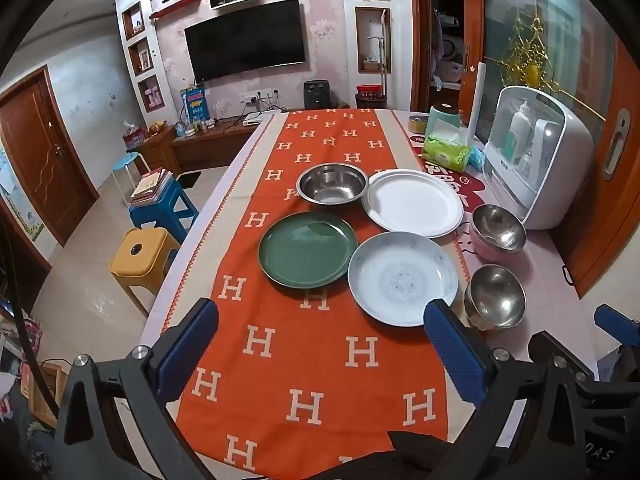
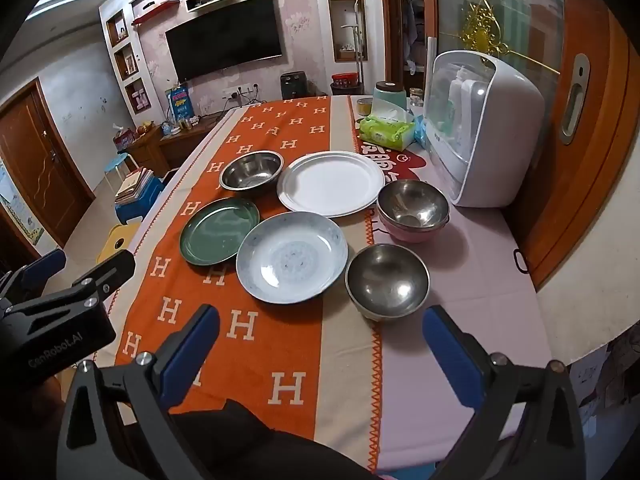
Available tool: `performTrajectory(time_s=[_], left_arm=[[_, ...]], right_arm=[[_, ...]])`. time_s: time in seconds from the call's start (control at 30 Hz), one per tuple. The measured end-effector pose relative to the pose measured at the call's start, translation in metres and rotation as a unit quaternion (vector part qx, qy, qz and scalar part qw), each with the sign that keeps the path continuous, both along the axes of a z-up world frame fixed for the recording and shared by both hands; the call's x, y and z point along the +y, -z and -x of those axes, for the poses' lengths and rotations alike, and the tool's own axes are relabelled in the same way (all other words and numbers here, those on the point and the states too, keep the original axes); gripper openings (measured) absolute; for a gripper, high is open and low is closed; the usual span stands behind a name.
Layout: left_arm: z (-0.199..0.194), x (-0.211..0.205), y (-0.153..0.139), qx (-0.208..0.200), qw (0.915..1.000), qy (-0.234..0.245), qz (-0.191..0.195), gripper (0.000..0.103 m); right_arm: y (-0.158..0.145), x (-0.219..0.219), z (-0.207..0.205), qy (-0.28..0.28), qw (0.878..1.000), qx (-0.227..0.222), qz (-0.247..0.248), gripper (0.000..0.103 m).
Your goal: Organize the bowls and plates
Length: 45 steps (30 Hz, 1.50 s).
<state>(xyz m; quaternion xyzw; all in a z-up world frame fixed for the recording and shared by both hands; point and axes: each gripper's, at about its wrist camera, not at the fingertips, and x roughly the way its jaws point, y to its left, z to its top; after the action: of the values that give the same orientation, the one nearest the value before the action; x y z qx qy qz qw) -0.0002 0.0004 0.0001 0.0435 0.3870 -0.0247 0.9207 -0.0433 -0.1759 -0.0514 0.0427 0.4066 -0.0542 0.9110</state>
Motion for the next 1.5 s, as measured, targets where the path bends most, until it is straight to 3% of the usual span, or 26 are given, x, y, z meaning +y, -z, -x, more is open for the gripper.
performTrajectory(time_s=[1.17,1.5], left_arm=[[0.005,-0.009,0.01,0.013,0.9999,0.004,-0.001,0.1],[-0.003,-0.015,0.016,0.034,0.9992,0.018,0.005,0.1]], right_arm=[[0.003,0.005,-0.003,-0.005,1.0,0.007,-0.004,0.102],[0.002,-0.001,-0.011,0.006,1.0,0.016,0.005,0.102]])
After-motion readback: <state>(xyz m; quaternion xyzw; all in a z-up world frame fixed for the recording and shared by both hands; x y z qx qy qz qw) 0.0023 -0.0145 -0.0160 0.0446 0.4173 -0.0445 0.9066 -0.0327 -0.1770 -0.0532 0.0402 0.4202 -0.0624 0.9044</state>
